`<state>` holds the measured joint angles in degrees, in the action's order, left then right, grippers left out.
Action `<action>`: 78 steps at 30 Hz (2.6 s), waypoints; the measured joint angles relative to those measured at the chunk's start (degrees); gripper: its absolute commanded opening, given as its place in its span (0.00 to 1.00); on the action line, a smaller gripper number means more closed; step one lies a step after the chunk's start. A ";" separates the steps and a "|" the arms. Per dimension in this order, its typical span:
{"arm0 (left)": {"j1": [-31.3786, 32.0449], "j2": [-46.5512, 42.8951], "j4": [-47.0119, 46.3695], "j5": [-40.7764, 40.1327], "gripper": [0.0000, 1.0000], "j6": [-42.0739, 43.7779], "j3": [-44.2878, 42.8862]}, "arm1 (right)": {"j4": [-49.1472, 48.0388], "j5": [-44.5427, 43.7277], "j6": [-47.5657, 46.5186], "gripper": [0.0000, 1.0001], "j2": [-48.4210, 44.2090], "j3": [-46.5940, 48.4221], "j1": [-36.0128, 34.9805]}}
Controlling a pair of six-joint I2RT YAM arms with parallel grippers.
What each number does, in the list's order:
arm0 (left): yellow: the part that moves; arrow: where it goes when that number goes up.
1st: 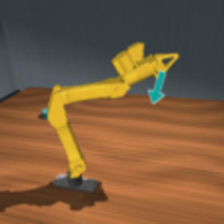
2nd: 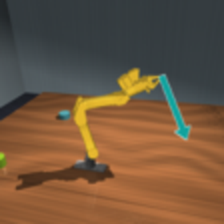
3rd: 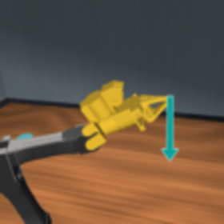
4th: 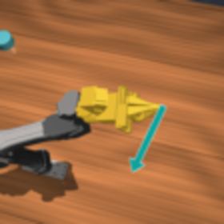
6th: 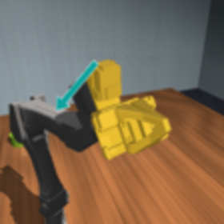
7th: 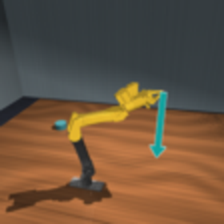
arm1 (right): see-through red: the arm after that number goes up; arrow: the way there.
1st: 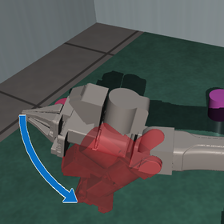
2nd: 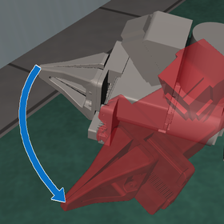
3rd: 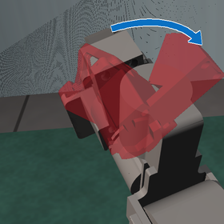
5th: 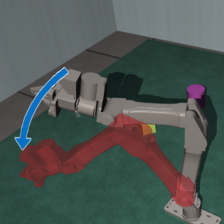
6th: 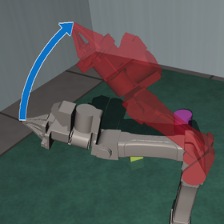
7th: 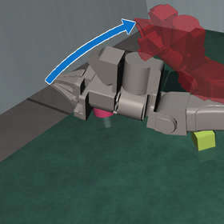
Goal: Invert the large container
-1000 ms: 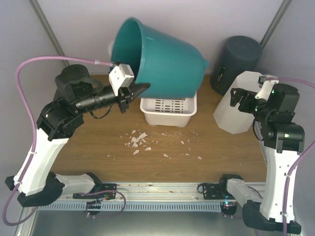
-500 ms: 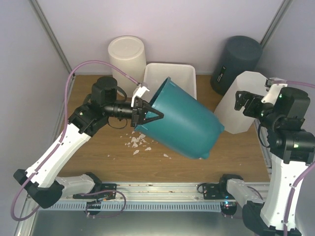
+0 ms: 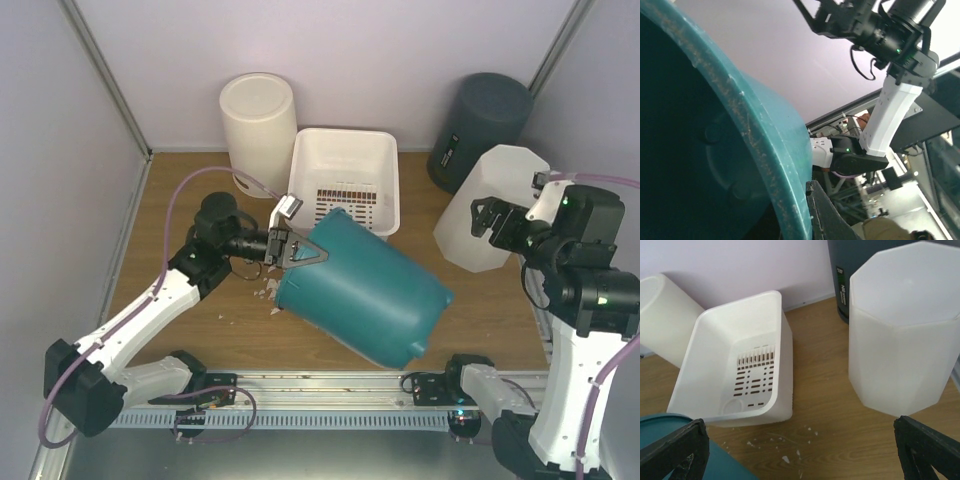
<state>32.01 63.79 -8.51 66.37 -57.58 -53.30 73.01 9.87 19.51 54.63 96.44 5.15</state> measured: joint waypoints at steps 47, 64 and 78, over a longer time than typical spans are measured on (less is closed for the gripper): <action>11.76 36.98 -68.41 -17.64 0.00 -40.33 10.99 | 2.62 6.38 6.93 1.00 -1.62 -11.13 0.00; 6.45 40.04 -78.62 -26.32 0.00 -50.42 15.32 | 1.92 13.11 8.00 1.00 -10.10 -25.83 0.09; 2.14 37.53 -79.49 -23.76 0.00 -51.52 21.14 | 2.82 12.11 8.90 1.00 -9.55 -20.31 0.00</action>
<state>34.15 101.32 -88.01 42.61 -109.10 -32.16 75.83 21.98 28.40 45.08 76.14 5.15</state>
